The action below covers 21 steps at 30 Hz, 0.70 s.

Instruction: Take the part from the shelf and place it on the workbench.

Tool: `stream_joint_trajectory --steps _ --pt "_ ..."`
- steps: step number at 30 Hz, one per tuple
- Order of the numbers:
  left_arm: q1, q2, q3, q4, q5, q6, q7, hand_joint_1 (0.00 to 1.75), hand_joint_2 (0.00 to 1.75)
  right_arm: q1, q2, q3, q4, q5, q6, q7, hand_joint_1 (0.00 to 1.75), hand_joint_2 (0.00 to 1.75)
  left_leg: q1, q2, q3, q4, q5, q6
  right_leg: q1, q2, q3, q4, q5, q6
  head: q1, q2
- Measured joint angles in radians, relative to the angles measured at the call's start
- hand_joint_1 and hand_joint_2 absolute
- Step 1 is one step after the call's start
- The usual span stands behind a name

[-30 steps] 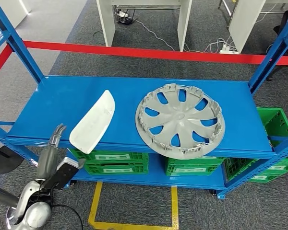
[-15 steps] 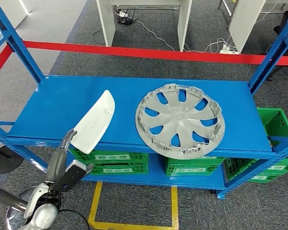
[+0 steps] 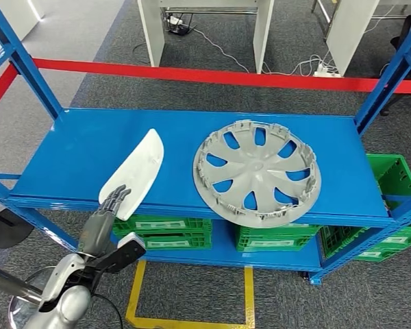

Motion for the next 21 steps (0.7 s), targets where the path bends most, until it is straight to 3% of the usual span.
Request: stream_joint_trajectory --steps 21 --pt "-0.099 0.021 -0.074 0.064 -0.107 -0.032 0.034 0.00 1.75 -0.031 -0.058 -0.051 0.129 0.082 -0.032 -0.050 0.00 0.00 0.000 0.000 0.000 0.000 0.000 0.000 0.000 0.000 0.000 0.000 0.000 0.000 0.000 0.000"
